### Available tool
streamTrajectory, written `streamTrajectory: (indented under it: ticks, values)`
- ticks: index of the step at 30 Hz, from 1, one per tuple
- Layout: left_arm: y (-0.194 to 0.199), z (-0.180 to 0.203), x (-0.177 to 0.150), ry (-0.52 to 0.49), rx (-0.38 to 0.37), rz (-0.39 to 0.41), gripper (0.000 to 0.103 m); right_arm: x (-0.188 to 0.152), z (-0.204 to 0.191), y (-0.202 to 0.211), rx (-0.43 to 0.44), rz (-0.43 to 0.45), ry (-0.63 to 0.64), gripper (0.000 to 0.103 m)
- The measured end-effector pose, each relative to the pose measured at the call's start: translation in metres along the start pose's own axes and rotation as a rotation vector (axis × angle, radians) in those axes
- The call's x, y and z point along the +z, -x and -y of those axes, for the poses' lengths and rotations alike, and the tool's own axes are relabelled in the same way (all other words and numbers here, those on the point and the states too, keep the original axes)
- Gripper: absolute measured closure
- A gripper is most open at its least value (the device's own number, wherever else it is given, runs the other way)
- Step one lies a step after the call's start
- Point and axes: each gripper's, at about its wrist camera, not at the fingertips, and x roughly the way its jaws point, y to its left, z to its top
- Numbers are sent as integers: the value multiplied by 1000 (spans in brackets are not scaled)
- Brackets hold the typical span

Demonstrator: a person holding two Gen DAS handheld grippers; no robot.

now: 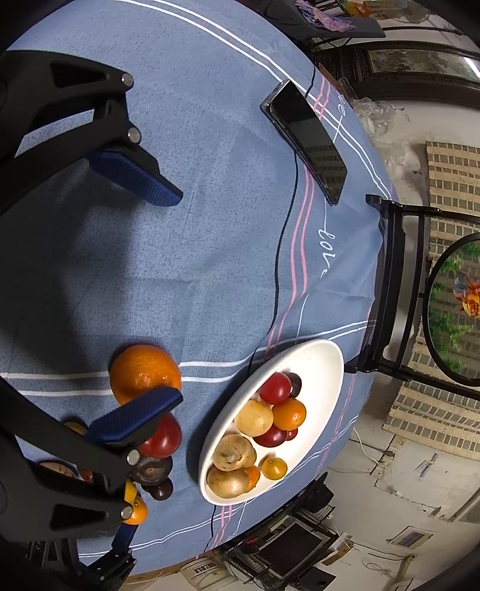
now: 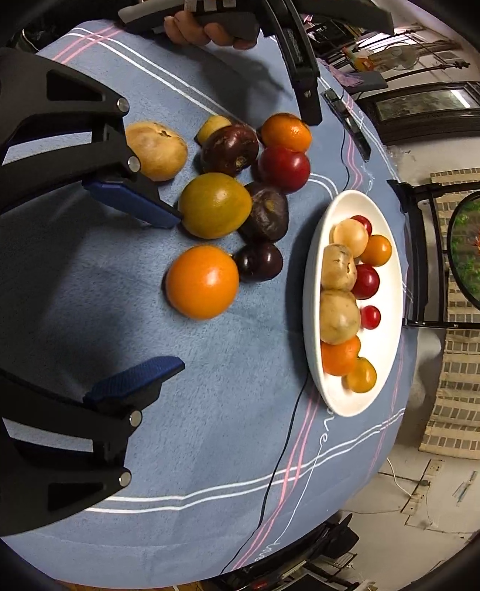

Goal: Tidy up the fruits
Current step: 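Withdraw both tools from the plate toward the remaining fruit, then grasp a large orange with the left tool while the right tool grasps an orange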

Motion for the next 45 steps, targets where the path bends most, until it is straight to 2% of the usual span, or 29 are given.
streamTrajectory:
  ticks: [5, 8, 9, 11, 14, 22, 25, 29, 31, 34, 36, 37, 38, 45]
  values:
    - [3, 4, -2, -19, -23, 12, 3, 10, 7, -9, -6, -10, -35, 41]
    - [5, 5, -4, -29, -43, 4, 3, 16, 3, -12, 13, -2, -20, 61]
    - [5, 6, -5, -31, -51, -5, 3, 16, 0, -12, 13, 0, -13, 64]
    - [6, 9, -13, -47, -51, -40, 3, 16, -2, -11, 3, 5, -12, 64]
    - [7, 16, -24, -105, -46, -87, 3, 14, 5, -10, 42, 8, -49, 64]
    - [-1, 36, -30, -237, 27, -128, 3, 11, 13, -8, 70, 16, -98, 64]
    - [-13, 42, -28, -278, 83, -160, 3, 11, 15, -7, 80, 19, -114, 64]
    - [-18, 49, -20, -308, 103, -146, 5, 9, 16, -7, 84, 19, -116, 64]
    - [-23, 55, -17, -330, 105, -148, 12, 8, 17, -6, 86, 19, -117, 64]
    - [-25, 62, -14, -341, 71, -149, 32, 8, 18, -6, 91, 19, -120, 64]
    - [-26, 66, -14, -349, 39, -152, 49, 8, 18, -6, 93, 19, -122, 64]
    - [-26, 67, -14, -345, 16, -154, 53, 7, 18, -6, 94, 19, -123, 64]
    - [-26, 68, -15, -343, 7, -153, 55, 8, 18, -6, 94, 19, -123, 64]
    - [-17, 62, -18, -290, -22, -165, 56, 8, 18, -6, 95, 20, -123, 64]
